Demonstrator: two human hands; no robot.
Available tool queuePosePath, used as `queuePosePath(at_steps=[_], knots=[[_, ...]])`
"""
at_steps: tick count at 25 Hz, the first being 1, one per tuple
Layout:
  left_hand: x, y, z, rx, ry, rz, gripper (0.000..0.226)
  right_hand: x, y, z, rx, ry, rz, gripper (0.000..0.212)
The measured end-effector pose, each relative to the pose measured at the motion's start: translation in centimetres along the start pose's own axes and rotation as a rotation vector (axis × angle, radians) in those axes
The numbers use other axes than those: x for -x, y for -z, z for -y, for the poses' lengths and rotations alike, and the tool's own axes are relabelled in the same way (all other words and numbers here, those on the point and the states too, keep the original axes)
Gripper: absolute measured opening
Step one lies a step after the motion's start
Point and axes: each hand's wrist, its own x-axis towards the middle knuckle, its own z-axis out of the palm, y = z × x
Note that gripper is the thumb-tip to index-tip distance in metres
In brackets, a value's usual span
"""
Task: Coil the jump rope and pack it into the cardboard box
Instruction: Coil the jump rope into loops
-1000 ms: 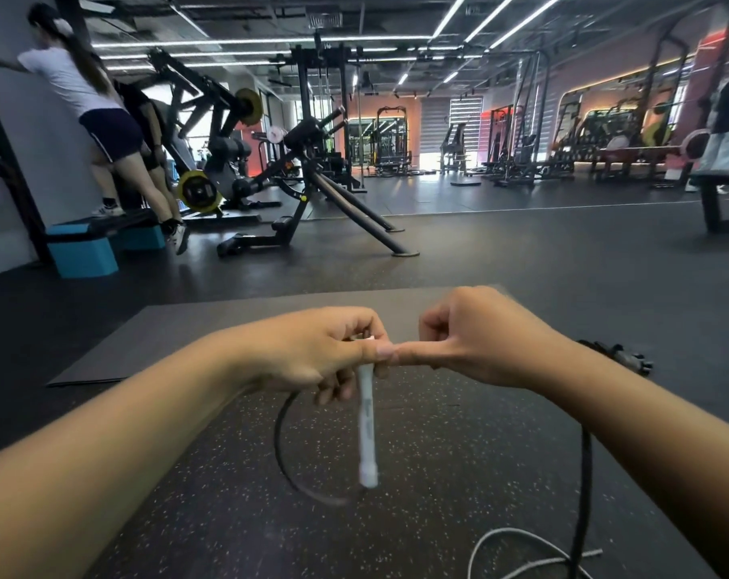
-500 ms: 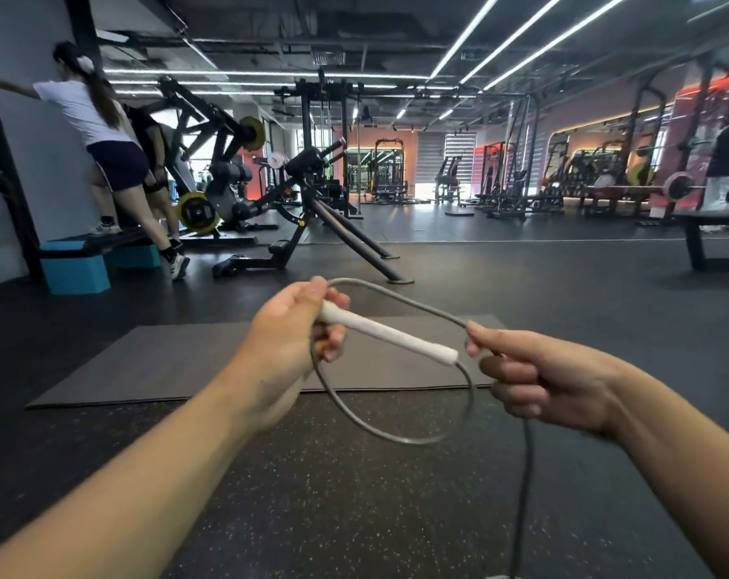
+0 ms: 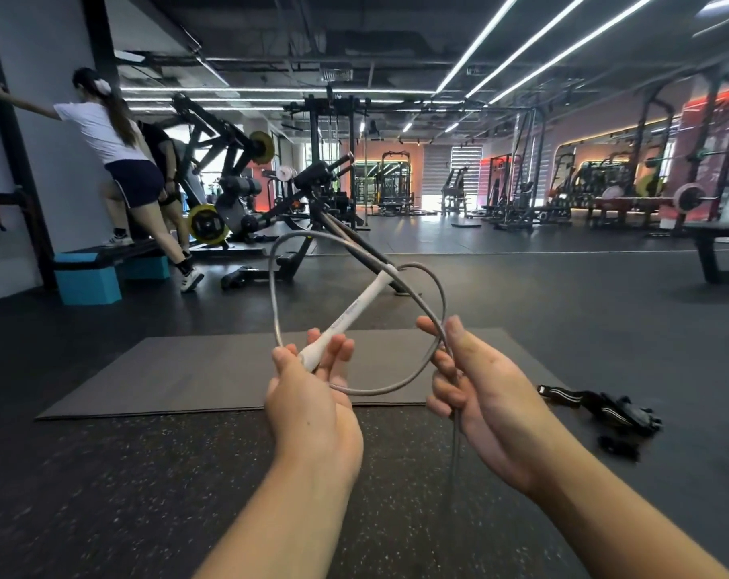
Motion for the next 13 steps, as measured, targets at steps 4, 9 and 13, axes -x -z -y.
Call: queuePosePath(at_steps=[4,9,13], knots=[[0.6,0.1,0.4,-0.093,-0.033,0.02,0.021,-0.4,-0.2,0.7,0.1,0.164,-0.202,0.02],[-0.1,-0.1,-1.1,-0.165,-0.124,0.008,0.024,-1.4,2.6,4.6,0.409,0.298,-0.348,0.024],[-0.1,-0.4,-0.9,-0.06,-0.06,0.031,0.023,-0.8,1.7,2.0,0.089,-0.005,-0.195,0.032]])
